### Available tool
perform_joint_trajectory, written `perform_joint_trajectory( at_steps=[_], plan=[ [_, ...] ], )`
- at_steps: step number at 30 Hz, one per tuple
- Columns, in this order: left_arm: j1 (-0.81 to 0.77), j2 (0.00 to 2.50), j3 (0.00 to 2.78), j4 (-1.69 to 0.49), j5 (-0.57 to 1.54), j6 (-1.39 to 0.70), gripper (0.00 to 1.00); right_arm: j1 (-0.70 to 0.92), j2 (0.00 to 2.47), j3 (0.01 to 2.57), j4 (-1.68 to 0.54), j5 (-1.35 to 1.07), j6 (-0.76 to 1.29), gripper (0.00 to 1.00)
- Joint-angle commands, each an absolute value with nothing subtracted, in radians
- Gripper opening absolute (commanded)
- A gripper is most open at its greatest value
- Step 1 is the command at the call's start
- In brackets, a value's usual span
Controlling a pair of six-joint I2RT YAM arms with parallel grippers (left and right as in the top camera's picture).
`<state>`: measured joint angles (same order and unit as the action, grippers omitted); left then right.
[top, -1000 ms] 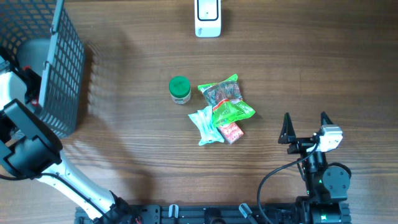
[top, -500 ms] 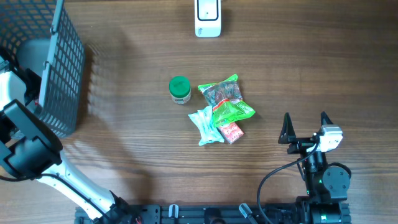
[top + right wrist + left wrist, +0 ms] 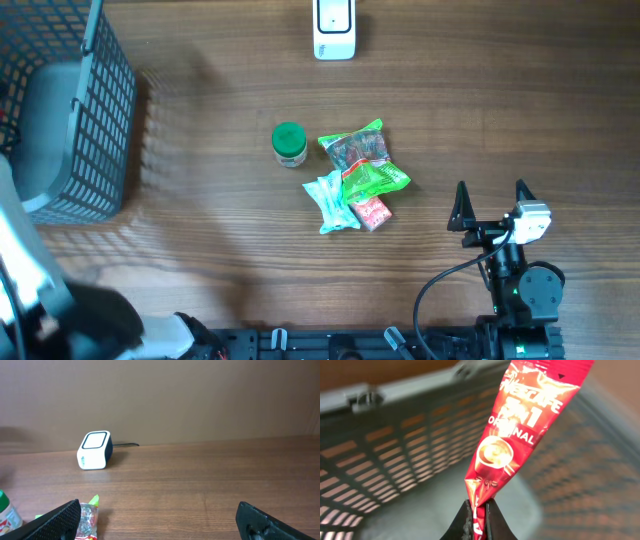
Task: Scan the item barcode
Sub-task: 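Lift the coffee stick and carry it toward the scanner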
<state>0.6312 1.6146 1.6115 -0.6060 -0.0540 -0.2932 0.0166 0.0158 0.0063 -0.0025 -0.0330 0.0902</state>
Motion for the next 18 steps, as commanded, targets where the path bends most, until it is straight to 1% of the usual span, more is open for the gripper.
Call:
perform_joint_trajectory(
  at_steps=[1,4,8,10,13,18],
  plan=[
    [0.582,1.484,1.622,-0.646,0.221,-0.327,0.04,0.014,0.017,0.005,0.001,-0.046,0.105,1.0],
    [0.512,1.41,1.621,-0.707,0.307,-0.327,0.04,0.014,0.017,0.005,0.001,-0.046,0.105,1.0],
    [0.343,1.363,1.621,-0.818,0.307,-0.322,0.04,0.014,0.017,0.005,0.001,-0.046,0.105,1.0],
    [0.202,1.37,1.617,-0.921,0.266,-0.323,0.04,0.014,0.017,0.005,0.001,-0.046,0.105,1.0],
    [0.069,1.379,1.576,-0.991,0.182,-0.36,0.04,0.014,0.017,0.005,0.001,-0.046,0.105,1.0],
    [-0.14,1.382,1.376,-1.01,0.001,-0.506,0.04,0.014,0.017,0.005,0.001,-0.046,0.105,1.0]
  ],
)
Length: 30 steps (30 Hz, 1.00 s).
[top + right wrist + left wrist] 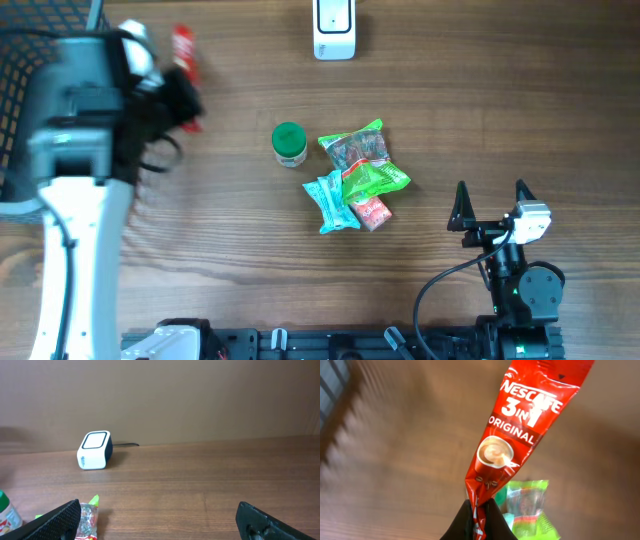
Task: Scan the item barcode
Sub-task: 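Lift the coffee stick and carry it toward the scanner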
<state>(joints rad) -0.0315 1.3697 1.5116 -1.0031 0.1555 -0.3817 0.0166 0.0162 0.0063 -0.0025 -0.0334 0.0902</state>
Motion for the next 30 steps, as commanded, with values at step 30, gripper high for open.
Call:
perform_joint_trajectory(
  at_steps=[30],
  plan=[
    [-0.605,1.573,0.567,-0.164,0.052,-1.258,0.08,0.014,0.017,0.005,0.001,-0.046,0.105,1.0]
  ],
)
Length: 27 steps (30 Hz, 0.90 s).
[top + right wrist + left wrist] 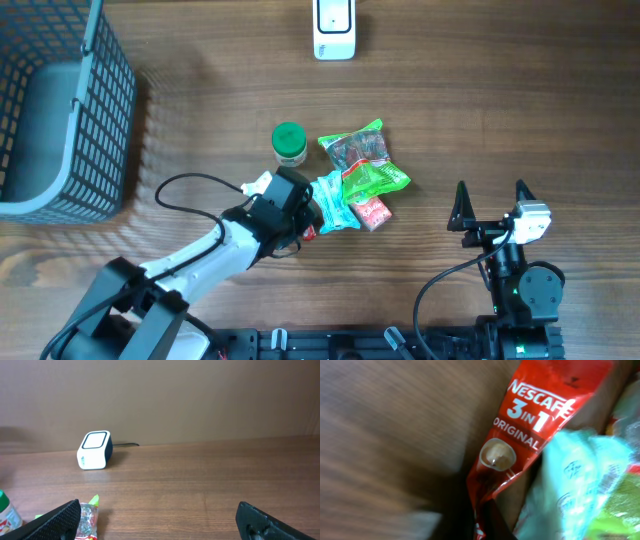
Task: Scan the item barcode
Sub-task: 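Lift the coffee stick and carry it toward the scanner, then release the coffee stick on the table beside the wipes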
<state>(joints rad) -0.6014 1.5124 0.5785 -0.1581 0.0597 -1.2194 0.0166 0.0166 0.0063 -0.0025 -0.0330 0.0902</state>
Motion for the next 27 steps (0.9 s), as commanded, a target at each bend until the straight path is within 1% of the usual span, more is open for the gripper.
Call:
perform_joint_trajectory(
  at_steps=[1,4,5,7,8,10,11,18,27],
  plan=[
    [-0.605,1.581,0.567,-0.164,0.056,-1.258,0.12,0.014,0.017,0.005,0.001,-0.046,0.105,1.0],
    [-0.605,1.584,0.567,-0.162,0.063,-1.258,0.2,0.014,0.017,0.005,0.001,-0.046,0.105,1.0],
    [-0.605,1.584,0.567,-0.16,0.066,-1.258,0.28,0.014,0.017,0.005,0.001,-0.046,0.105,1.0],
    [-0.605,1.584,0.567,-0.158,0.087,-1.258,0.52,0.014,0.017,0.005,0.001,-0.046,0.105,1.0],
    [-0.605,1.584,0.567,-0.155,0.099,-1.258,0.61,0.014,0.017,0.005,0.001,-0.046,0.105,1.0],
    [-0.605,1.584,0.567,-0.144,0.123,-1.258,0.93,0.014,0.017,0.005,0.001,-0.046,0.105,1.0],
    [-0.605,1.584,0.568,-0.138,0.135,-1.258,1.0,0.014,0.017,0.005,0.001,-0.046,0.105,1.0],
    [-0.605,1.541,0.57,-0.135,0.16,-1.258,1.0,0.014,0.017,0.005,0.001,-0.046,0.105,1.0],
    [-0.605,1.37,0.57,-0.181,0.147,-1.237,1.0,0.014,0.017,0.005,0.001,-0.046,0.105,1.0]
  ],
)
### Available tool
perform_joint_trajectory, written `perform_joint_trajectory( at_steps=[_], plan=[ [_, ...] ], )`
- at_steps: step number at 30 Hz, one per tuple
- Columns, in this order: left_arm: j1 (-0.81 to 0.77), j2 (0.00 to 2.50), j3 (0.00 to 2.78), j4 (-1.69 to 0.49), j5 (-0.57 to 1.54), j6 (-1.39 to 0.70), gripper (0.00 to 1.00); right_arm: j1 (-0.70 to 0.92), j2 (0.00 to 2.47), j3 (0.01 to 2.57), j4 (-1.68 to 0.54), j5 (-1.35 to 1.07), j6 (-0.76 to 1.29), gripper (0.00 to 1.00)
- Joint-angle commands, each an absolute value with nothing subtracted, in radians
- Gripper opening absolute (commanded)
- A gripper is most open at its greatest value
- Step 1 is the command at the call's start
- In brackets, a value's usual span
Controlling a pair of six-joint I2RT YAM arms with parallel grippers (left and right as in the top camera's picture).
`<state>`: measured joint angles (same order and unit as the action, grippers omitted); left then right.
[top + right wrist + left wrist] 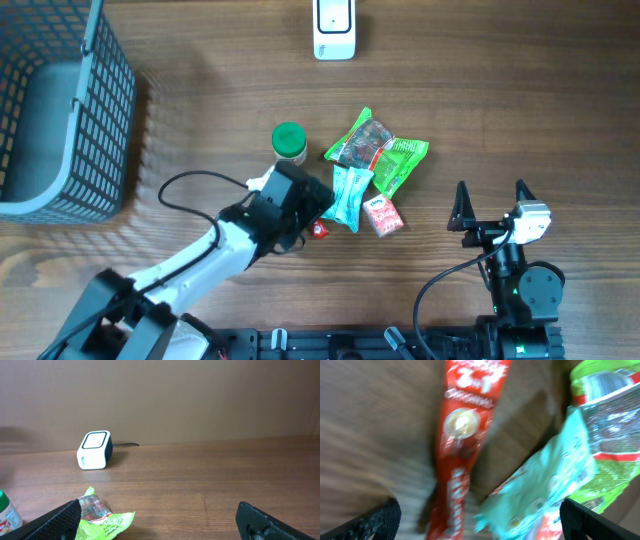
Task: Scan the item barcode
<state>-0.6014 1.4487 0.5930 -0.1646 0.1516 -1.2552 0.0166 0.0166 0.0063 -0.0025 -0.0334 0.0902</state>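
The red Nescafe sachet (462, 435) lies flat on the wooden table, blurred in the left wrist view. My left gripper (480, 527) stands open just over its lower end, one finger on each side. In the overhead view the left gripper (308, 208) covers most of the sachet; only a red tip (318, 229) shows. The white barcode scanner (334, 30) sits at the far edge, also seen as scanner (94, 450). My right gripper (490, 205) rests open at the front right, holding nothing.
A teal packet (350, 195), a green packet (378, 150) and a small red packet (383, 215) lie right of the left gripper. A green-capped bottle (289, 142) stands just beyond it. A grey mesh basket (60, 110) stands at the far left.
My left gripper has opened and the sachet now lies loose on the table. The green, teal and small red packets have shifted to the right and turned. The right arm has not moved.
My left gripper held the sachet inside the basket, then over the table beside the basket. It then held it low next to the pile of packets. Now the gripper is open, the sachet lies on the table and the pile is pushed aside.
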Motion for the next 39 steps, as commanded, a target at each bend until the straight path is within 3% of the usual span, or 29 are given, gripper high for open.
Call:
perform_joint_trajectory(
  at_steps=[1,9,19,29,33,36,39],
  plan=[
    [-0.605,1.341,0.57,-0.184,0.138,-1.234,1.0,0.014,0.017,0.005,0.001,-0.046,0.105,1.0],
    [-0.604,1.1,0.638,-0.207,-0.029,-1.079,1.0,0.014,0.017,0.005,0.001,-0.046,0.105,1.0],
    [-0.604,1.046,1.079,-0.221,-0.358,-0.527,0.99,0.014,0.017,0.005,0.001,-0.046,0.105,1.0],
    [-0.604,1.16,1.714,-0.239,-0.722,0.147,1.0,0.014,0.017,0.005,0.001,-0.046,0.105,1.0],
    [-0.604,1.188,1.804,-0.244,-0.883,0.362,1.0,0.014,0.017,0.005,0.001,-0.046,0.105,1.0],
    [-0.582,1.174,1.802,-0.246,-0.907,0.389,1.0,0.014,0.017,0.005,0.059,-0.044,0.184,0.99],
    [-0.536,1.148,1.796,-0.316,-0.892,0.315,1.0,0.014,0.019,0.009,0.234,-0.224,0.332,1.0]
  ],
)
